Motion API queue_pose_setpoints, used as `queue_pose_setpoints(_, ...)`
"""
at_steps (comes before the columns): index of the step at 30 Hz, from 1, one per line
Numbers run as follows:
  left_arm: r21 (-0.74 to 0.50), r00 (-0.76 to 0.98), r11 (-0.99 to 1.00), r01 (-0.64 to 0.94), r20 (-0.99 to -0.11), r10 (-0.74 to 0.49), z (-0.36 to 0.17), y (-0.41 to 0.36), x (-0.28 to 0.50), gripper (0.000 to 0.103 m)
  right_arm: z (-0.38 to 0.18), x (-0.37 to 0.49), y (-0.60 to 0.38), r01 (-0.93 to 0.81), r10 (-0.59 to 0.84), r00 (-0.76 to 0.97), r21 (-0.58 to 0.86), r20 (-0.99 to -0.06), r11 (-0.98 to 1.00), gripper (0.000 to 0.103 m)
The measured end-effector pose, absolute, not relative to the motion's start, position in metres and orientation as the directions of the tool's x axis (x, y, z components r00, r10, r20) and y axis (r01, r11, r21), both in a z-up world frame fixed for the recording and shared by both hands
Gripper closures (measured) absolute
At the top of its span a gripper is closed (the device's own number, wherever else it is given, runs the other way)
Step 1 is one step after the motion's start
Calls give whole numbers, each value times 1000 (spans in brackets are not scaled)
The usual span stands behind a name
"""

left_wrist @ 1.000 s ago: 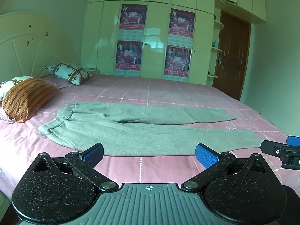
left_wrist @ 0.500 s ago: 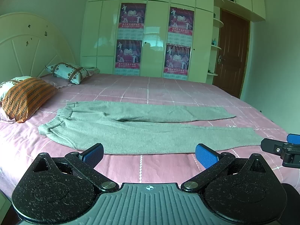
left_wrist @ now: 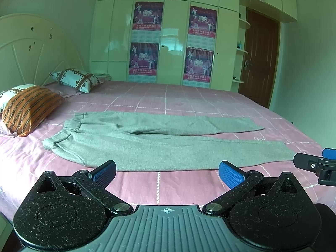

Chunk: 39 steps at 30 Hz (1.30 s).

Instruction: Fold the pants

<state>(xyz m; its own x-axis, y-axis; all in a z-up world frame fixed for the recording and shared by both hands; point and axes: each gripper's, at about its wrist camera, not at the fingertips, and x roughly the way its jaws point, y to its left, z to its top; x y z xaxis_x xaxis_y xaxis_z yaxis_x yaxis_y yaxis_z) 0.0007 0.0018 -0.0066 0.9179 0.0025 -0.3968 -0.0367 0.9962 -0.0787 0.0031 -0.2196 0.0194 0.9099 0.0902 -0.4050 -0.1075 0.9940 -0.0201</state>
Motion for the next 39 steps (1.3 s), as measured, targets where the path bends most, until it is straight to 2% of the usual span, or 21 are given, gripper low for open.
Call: queue_pose_setpoints(39, -74, 915, 996, -44, -403, 10, -7, 3, 2, 0, 18, 3, -221, -107, 88, 909, -25, -408, 994, 6)
